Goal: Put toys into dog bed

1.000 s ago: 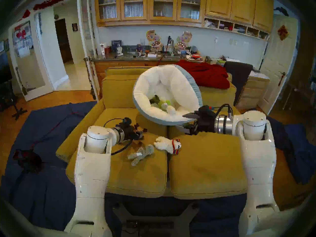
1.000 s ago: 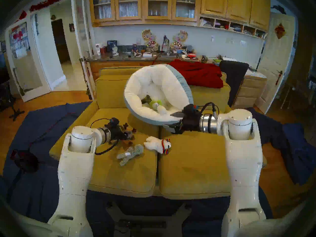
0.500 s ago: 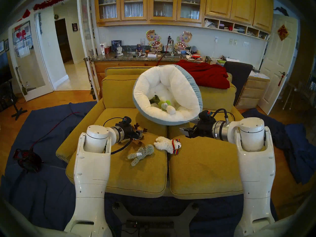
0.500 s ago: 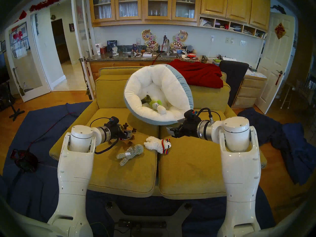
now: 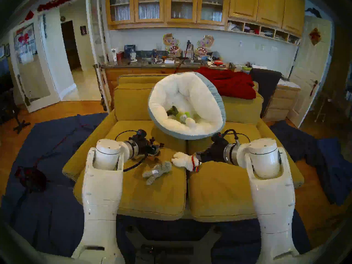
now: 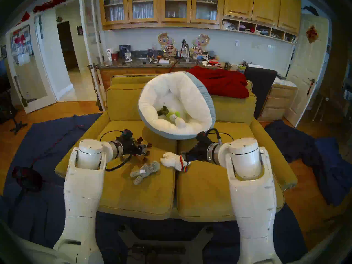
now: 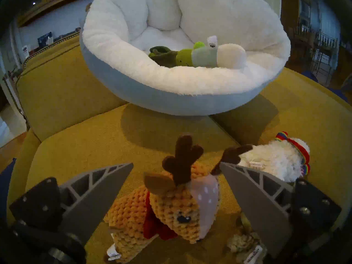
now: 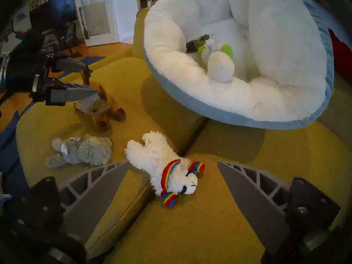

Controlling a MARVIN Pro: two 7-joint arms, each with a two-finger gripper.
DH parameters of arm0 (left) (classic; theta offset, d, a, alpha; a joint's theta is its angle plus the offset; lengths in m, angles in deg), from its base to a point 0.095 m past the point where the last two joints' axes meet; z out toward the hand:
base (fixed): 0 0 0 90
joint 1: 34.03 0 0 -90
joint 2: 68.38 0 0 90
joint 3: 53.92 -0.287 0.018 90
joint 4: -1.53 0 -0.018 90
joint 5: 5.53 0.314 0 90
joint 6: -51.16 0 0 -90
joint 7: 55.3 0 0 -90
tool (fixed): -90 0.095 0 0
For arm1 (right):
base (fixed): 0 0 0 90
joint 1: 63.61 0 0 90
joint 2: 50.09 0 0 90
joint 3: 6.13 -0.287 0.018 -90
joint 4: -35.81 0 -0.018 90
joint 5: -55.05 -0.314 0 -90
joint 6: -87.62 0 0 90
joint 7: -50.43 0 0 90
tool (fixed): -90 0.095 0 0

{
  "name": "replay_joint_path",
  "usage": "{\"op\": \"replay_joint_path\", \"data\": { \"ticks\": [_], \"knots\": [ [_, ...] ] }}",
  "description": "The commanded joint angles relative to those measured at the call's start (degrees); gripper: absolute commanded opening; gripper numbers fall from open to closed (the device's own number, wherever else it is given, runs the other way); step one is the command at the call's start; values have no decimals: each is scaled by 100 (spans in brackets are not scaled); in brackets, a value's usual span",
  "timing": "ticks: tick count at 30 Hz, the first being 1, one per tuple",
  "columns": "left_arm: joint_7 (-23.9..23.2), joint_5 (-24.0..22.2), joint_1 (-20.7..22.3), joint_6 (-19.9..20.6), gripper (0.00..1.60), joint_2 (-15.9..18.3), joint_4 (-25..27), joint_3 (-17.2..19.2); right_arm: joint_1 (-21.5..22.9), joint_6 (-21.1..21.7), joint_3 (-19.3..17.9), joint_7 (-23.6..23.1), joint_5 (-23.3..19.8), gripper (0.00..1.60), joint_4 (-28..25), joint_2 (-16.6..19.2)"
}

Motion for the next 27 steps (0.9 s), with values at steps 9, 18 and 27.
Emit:
{"op": "replay_joint_path", "data": {
  "ticks": [9, 18, 27],
  "knots": [
    [-8, -30, 204, -6, 160, -6, 184, 12, 4, -72, -149, -124, -136, 160, -128, 73],
    [-333, -53, 346, -81, 160, 238, 29, -57, -19, -121, -207, -176, -281, 160, -110, 103],
    [-728, 341, 611, 43, 160, 727, 2, -406, -21, -127, -202, -151, -329, 160, -103, 125]
  ]
}}
